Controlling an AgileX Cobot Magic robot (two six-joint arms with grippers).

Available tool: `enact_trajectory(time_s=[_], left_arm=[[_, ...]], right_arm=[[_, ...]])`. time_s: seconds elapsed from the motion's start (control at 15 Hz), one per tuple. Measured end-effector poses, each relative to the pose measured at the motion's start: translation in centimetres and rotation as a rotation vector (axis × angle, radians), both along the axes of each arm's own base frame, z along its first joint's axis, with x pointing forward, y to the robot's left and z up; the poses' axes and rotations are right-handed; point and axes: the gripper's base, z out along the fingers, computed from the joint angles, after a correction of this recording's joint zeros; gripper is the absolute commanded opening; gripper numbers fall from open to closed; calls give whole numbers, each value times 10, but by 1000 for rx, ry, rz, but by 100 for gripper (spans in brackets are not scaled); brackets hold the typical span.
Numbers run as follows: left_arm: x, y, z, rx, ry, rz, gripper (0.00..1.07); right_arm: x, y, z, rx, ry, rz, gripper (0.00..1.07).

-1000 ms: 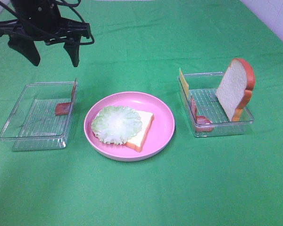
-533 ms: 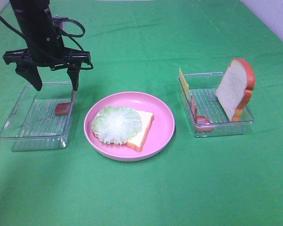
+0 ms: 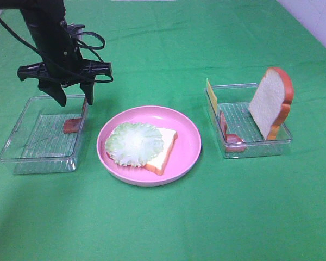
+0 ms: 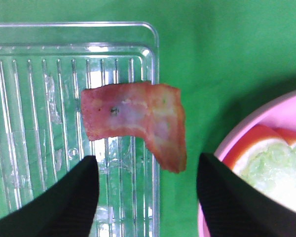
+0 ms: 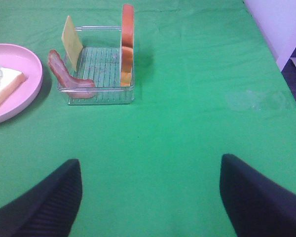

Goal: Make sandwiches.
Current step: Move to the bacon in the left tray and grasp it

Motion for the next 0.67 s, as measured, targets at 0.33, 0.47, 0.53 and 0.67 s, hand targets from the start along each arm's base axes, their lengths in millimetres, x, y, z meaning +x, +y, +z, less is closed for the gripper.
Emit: enact_trajectory(time_s=[0.33,0.47,0.53,0.67], left_arm=[[3,-1,0,-9,-27,0,3],[3,-1,0,-11,-33,1,0],[4,-1,0,-13,-38,1,0],[4,-1,0,-13,-40,0,0]], right_arm=[[0,0,0,0,0,0,74],[0,0,0,0,0,0,74],[0,0,0,0,0,0,74],[0,0,0,0,0,0,74]])
